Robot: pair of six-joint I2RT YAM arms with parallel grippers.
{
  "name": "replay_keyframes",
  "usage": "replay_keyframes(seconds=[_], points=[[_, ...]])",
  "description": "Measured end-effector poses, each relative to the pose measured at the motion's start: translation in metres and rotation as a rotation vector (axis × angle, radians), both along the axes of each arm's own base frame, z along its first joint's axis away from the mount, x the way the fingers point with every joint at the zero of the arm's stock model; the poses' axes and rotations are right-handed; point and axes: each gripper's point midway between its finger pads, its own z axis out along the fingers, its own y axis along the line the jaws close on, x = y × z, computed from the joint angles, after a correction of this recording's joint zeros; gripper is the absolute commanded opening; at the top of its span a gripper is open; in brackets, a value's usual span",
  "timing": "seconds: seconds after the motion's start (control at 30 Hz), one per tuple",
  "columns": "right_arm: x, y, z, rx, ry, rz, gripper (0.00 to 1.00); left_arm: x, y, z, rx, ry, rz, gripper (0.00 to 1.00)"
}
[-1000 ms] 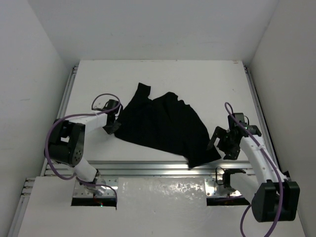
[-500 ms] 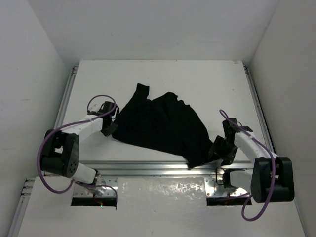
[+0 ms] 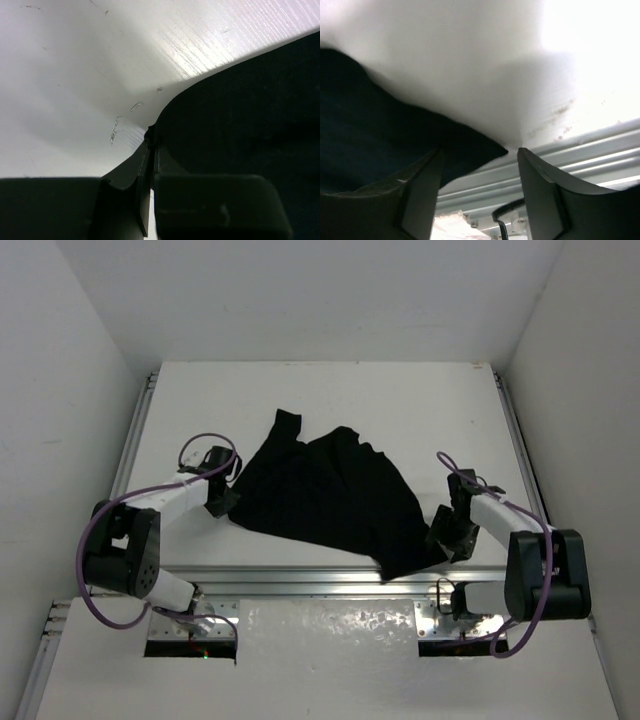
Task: Fold and stack the t-shirts
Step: Flatten out the tshirt
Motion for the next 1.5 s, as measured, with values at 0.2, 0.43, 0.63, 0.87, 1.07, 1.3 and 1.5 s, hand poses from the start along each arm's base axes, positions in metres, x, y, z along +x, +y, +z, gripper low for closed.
replay_keyframes(seconds=[0.2, 0.43, 0.63, 0.87, 1.07, 1.3, 1.5], points=[[0.006, 0.007, -0.006, 0.043, 0.009, 0.028, 0.35, 0.000, 0.000, -0.001, 0.004, 0.007, -0.008, 0.00], [0.012, 0.012, -0.005, 0.076, -0.017, 0.041, 0.00, 0.004, 0.000, 0.002, 0.008, 0.008, -0.017, 0.00], [0.034, 0.011, 0.041, 0.065, -0.129, 0.041, 0.00, 0.026, -0.003, 0.051, 0.013, -0.038, -0.052, 0.00], [0.140, 0.003, 0.260, 0.006, -0.681, 0.050, 0.00, 0.089, -0.006, 0.274, 0.000, -0.567, -0.074, 0.00], [0.132, -0.001, 0.410, -0.026, -1.025, 0.057, 0.00, 0.039, 0.009, 0.430, -0.003, -0.948, -0.066, 0.00], [0.104, -0.001, 0.512, -0.055, -1.261, 0.097, 0.00, -0.009, 0.012, 0.529, 0.012, -1.158, -0.087, 0.00], [0.079, -0.003, 0.526, -0.090, -1.318, 0.129, 0.00, -0.033, 0.007, 0.532, 0.028, -1.169, -0.161, 0.00]])
